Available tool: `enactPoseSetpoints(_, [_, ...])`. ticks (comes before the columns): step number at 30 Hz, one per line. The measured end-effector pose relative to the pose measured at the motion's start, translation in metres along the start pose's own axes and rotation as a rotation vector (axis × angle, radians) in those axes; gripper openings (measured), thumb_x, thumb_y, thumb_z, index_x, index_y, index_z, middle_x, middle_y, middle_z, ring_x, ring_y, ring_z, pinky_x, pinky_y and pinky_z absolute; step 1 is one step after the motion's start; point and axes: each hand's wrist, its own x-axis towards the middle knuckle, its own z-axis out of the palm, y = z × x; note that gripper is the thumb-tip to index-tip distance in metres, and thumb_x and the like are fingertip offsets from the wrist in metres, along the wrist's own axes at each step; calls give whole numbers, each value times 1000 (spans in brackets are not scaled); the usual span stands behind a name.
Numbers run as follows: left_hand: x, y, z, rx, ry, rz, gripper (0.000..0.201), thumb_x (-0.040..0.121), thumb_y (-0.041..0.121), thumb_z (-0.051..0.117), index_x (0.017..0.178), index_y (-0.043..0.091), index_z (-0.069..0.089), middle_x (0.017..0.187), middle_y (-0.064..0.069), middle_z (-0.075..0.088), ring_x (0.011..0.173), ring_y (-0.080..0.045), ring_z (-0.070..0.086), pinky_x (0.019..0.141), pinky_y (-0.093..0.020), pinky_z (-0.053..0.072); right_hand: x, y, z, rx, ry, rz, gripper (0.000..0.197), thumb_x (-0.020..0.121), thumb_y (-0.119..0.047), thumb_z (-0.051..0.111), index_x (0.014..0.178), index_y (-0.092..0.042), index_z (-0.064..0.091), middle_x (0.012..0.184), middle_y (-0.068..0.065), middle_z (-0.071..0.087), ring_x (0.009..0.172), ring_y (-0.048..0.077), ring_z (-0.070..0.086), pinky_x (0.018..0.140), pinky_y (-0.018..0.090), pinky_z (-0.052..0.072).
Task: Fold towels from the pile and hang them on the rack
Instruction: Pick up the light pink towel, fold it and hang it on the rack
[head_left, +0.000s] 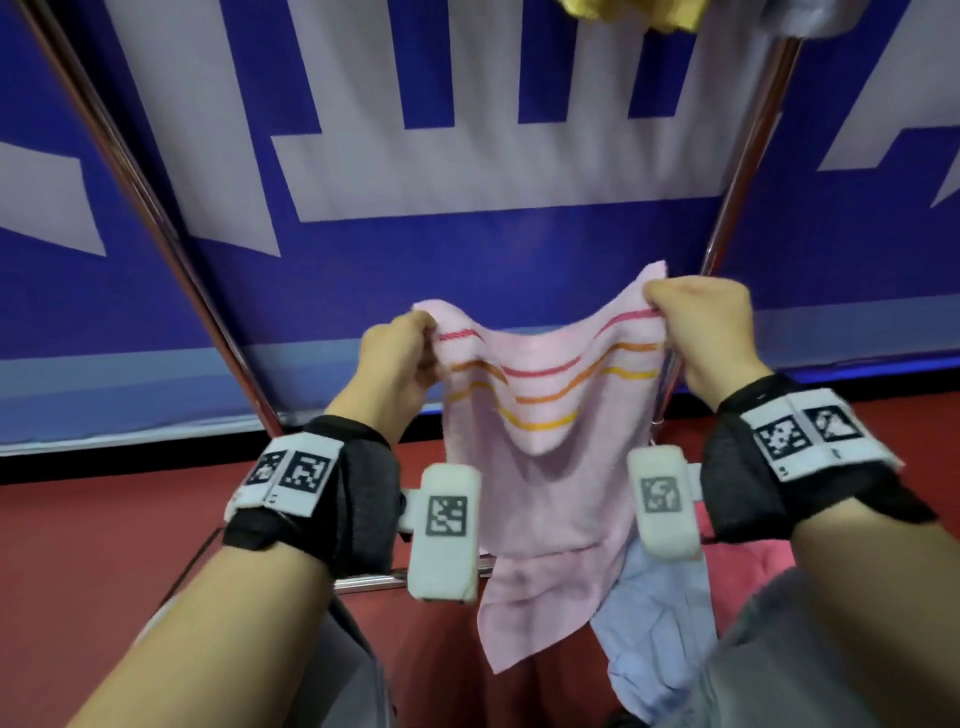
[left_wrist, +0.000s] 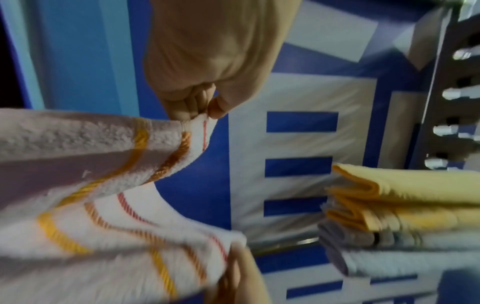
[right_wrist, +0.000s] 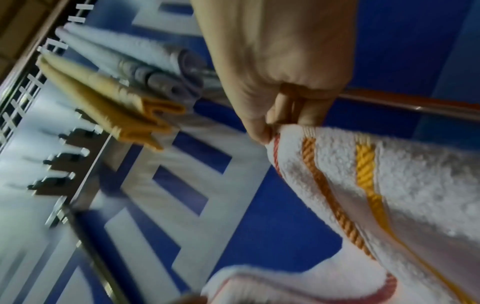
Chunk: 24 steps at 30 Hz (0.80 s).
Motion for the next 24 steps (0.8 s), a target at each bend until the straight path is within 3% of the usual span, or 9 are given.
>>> enactPoseSetpoints(3, [-8, -18, 16, 57, -83, -66, 23, 89, -2, 40, 70, 9, 48, 56, -6, 40, 42, -13, 42, 41, -15, 41, -17, 5, 25, -138, -133, -49, 28, 78, -9, 62, 51, -18, 57, 50, -5, 50, 53, 6, 43, 58, 27, 37])
enactPoseSetpoints(7, [-16, -34, 27, 178, -149, -133, 15, 89, 7, 44, 76, 9, 51, 73, -13, 46, 62, -20, 45, 59, -27, 41, -39, 6, 47, -297, -212, -161, 22, 83, -19, 62, 67, -6, 70, 68, 16, 67, 63, 17, 54, 61, 27, 41])
enactPoseSetpoints(9, [-17, -38, 30, 223, -171, -120, 14, 89, 11, 44, 80, 7, 54, 79, -14, 48, 71, -25, 46, 64, -35, 41, -48, 4, 52, -363, -223, -231, 27, 87, -26, 60, 76, -4, 73, 72, 14, 70, 68, 21, 59, 63, 26, 39])
enactPoseSetpoints(12, [-18, -41, 30, 250, -178, -86, 17, 90, 14, 44, 81, 7, 57, 79, -16, 53, 73, -27, 50, 66, -39, 41, -57, 5, 58, -427, -292, -312, 28, 87, -31, 60, 79, -8, 75, 75, 16, 71, 75, 28, 64, 73, 32, 46])
enactPoseSetpoints(16, [-14, -45, 26, 280, -150, -57, 25, 89, 13, 44, 66, 8, 51, 76, -15, 51, 71, -26, 49, 65, -39, 41, -64, 9, 63, -479, -375, -397, 38, 88, -33, 59, 71, -2, 71, 71, 20, 68, 76, 35, 63, 70, 39, 49])
enactPoseSetpoints(21, [-15, -48, 26, 344, -177, 40, 38, 94, 19, 47, 59, 6, 54, 72, -18, 56, 69, -27, 51, 67, -44, 50, -65, 8, 64, -458, -347, -341, 41, 87, -35, 61, 64, -4, 70, 66, 11, 70, 67, 24, 64, 71, 30, 47])
enactPoseSetpoints(24, [-18, -50, 27, 390, -167, 120, 34, 94, 21, 48, 65, 4, 58, 67, -15, 51, 65, -24, 44, 62, -36, 41, -64, 8, 63, -451, -321, -292, 42, 85, -29, 63, 49, -8, 62, 54, 8, 65, 51, 15, 54, 54, 21, 39])
